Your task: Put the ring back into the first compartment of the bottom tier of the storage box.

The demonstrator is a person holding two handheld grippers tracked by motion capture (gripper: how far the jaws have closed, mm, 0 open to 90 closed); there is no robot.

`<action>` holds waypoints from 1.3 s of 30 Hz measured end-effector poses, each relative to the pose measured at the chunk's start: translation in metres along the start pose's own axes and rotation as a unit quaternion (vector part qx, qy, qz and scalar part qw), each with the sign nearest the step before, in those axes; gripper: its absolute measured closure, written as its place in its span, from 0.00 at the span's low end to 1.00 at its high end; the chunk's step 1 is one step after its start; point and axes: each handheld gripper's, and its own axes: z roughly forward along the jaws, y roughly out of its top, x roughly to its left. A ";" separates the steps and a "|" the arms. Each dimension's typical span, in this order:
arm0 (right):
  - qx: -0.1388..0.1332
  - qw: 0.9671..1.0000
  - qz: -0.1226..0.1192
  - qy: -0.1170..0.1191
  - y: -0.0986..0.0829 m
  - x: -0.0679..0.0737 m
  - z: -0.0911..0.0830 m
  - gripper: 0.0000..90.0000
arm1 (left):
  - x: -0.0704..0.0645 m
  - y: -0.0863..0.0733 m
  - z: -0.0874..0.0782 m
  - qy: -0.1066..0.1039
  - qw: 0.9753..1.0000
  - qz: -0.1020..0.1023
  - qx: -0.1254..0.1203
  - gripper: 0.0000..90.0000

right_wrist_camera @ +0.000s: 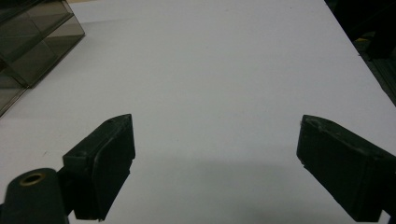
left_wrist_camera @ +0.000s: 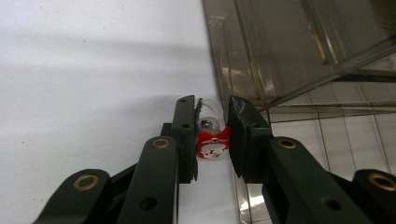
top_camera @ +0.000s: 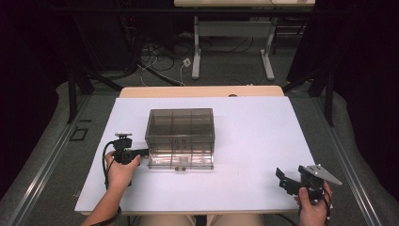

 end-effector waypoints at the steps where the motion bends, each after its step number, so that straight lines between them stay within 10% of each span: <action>1: 0.000 1.000 0.000 0.000 0.000 0.000 0.000 0.12 | 0.000 0.000 0.000 0.000 1.000 0.000 0.000 0.82; 39: -0.016 1.000 0.006 -0.005 -0.001 0.000 0.003 0.13 | 0.003 0.006 -0.008 0.012 1.000 0.001 -0.017 0.83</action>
